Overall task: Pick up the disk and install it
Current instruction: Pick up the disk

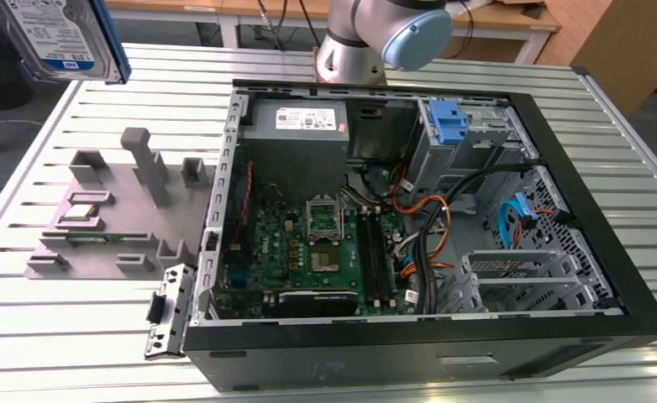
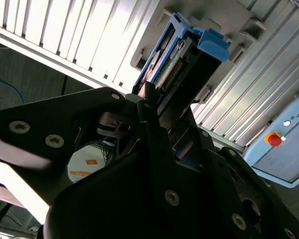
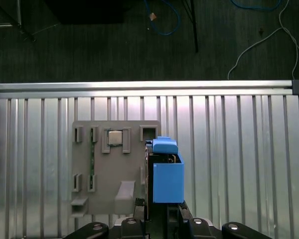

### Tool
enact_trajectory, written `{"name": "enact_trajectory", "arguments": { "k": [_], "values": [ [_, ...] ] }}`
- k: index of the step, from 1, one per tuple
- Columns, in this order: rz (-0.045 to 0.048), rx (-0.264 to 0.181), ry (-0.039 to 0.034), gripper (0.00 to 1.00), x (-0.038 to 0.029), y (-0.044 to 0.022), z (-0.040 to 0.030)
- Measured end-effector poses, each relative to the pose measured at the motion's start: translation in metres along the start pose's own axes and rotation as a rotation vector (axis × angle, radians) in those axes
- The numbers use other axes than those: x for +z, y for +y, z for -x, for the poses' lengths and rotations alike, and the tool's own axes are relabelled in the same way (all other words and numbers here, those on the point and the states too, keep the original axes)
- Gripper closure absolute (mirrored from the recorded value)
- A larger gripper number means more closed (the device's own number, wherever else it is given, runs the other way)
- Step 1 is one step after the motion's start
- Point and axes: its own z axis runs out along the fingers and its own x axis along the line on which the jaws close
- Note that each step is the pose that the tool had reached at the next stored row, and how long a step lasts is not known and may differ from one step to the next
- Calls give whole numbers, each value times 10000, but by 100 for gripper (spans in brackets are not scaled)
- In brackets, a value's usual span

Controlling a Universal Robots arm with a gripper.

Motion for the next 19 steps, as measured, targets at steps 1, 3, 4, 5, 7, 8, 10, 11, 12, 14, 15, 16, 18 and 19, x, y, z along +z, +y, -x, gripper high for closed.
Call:
{"name": "enact_trajectory", "arguments": {
  "k": [1,3,4,5,7,8,10,11,12,14,15,16,18,19],
  "values": [
    [0,0,0,65,0,-8,0],
    [-1,2,0,65,0,-20,1],
    [-1,2,-1,65,0,-24,1],
    [0,2,0,65,-1,-28,2],
    [0,1,0,65,-1,-39,2],
    [0,1,0,65,-2,-48,2],
    [-1,2,-1,65,-2,-62,2],
    [-1,2,0,65,-2,-68,3],
    [0,2,-1,65,-3,-75,3],
    [0,2,-1,65,-3,-88,3],
    [-1,2,-1,65,-3,-96,4],
    [0,1,-1,65,-4,-105,4],
    [0,2,-1,65,-4,-121,5],
    [-1,1,-1,65,-4,-130,5]
  ]
}}
